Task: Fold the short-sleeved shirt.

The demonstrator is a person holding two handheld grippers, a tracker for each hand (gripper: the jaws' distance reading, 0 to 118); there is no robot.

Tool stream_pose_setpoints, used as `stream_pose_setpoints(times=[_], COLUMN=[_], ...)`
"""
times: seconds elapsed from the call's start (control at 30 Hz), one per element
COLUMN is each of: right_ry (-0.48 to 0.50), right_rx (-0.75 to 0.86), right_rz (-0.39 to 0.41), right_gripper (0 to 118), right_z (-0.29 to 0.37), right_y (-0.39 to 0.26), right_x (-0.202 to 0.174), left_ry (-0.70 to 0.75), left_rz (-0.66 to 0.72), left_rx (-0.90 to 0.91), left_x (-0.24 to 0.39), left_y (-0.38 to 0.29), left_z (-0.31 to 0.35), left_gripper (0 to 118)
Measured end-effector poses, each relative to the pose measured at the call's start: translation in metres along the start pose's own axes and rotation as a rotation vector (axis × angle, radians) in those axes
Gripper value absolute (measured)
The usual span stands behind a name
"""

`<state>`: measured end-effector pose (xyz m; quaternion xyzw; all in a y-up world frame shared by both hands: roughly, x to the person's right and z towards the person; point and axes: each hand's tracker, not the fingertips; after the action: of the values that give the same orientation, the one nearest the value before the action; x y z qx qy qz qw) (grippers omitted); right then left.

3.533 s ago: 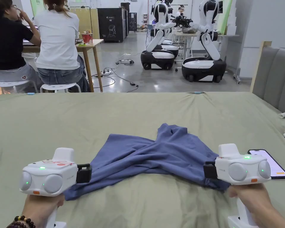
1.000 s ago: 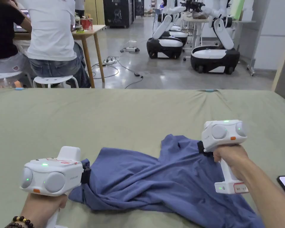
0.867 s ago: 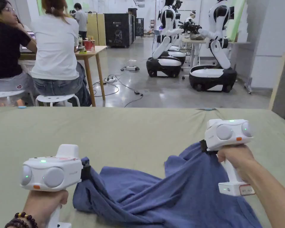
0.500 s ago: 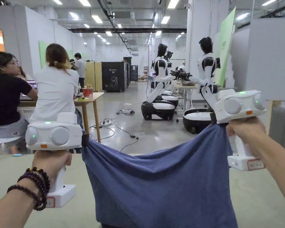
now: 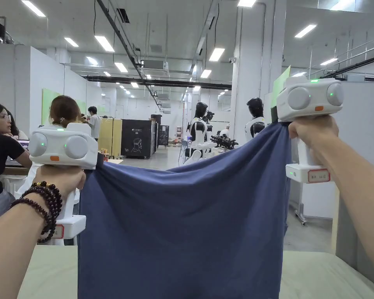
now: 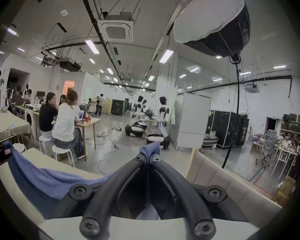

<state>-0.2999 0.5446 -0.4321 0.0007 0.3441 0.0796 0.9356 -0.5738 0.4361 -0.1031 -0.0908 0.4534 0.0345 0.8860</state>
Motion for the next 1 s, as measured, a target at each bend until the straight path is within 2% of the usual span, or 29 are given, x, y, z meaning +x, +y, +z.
stream_pose_setpoints(times=[0.37, 0.77, 1.0], right_ry=[-0.002, 0.062, 0.082], right_rx=[-0.038, -0.194, -0.182], right_rz=[0.006, -0.014, -0.012], right_gripper=[2, 2, 2], right_z=[-0.016, -0.03, 0.014], right_y=[-0.021, -0.129, -0.136], right_x=[-0.004, -0.021, -0.011], left_ry=[0.007, -0.016, -0.047], left_rz=[0.011, 0.044, 0.076], left_rx=[0.036, -0.107, -0.082], left_x=[-0.006, -0.008, -0.017], left_y=[-0.007, -0.094, -0.102], left_z=[-0.002, -0.022, 0.014], left_gripper=[7, 7, 7])
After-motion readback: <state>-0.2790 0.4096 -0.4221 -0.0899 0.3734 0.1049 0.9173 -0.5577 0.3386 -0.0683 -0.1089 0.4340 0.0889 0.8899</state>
